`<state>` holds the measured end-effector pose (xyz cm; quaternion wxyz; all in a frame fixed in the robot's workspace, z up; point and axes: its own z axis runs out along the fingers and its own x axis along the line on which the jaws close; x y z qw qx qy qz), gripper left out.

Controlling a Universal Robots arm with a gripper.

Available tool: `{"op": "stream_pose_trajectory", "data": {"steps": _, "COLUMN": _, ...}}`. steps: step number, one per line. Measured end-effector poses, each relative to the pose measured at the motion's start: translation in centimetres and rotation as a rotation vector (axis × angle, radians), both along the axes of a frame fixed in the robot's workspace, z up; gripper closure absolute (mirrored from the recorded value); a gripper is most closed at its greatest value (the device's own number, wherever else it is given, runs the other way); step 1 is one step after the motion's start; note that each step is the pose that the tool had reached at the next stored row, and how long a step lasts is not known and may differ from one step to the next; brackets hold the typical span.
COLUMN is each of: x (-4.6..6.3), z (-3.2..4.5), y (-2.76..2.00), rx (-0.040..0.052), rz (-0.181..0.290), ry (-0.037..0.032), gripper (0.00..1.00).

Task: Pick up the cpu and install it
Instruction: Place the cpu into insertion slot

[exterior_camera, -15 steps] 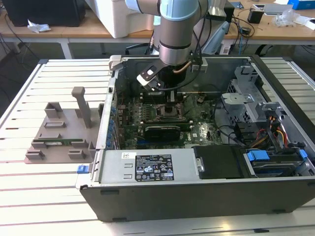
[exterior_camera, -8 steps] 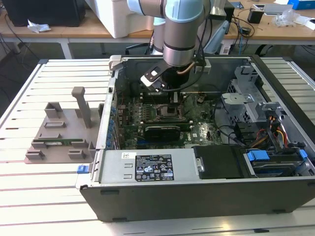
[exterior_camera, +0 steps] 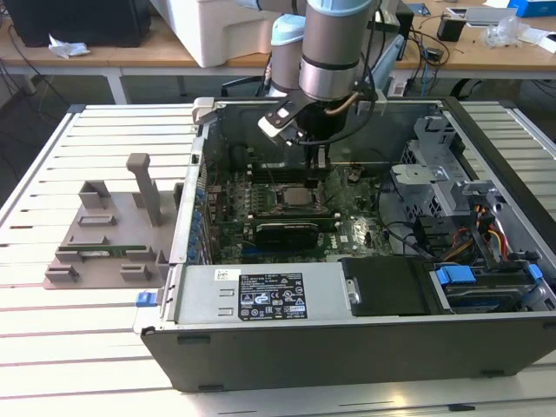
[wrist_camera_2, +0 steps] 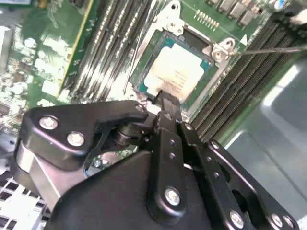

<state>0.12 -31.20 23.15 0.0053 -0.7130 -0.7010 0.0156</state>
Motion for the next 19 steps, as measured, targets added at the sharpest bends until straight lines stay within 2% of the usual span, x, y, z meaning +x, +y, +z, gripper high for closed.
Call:
{"op": "stream_pose_trajectory", "data": {"steps": 1, "x": 0.0, "z": 0.43, "y": 0.00, "rx": 0.0000, "rz": 0.000, "ry": 0.0000, "gripper": 0.89}}
{"op": "stream_pose_trajectory", "data": {"steps": 5, "x": 0.0, "z": 1.27, "y": 0.00, "rx": 0.0000, "rz": 0.000, "ry": 0.0000, "gripper": 0.89}}
{"op": "stream_pose_trajectory", "data": {"steps": 9, "x": 0.0, "z": 2.59, "y": 0.00, "rx": 0.0000, "rz": 0.000, "ry": 0.0000, "gripper": 0.89}}
{"op": "stream_pose_trajectory", "data": {"steps": 19, "x": 0.0, "z": 4.15, "y": 0.00, "rx": 0.0000, "rz": 0.000, "ry": 0.0000, "gripper": 0.89}}
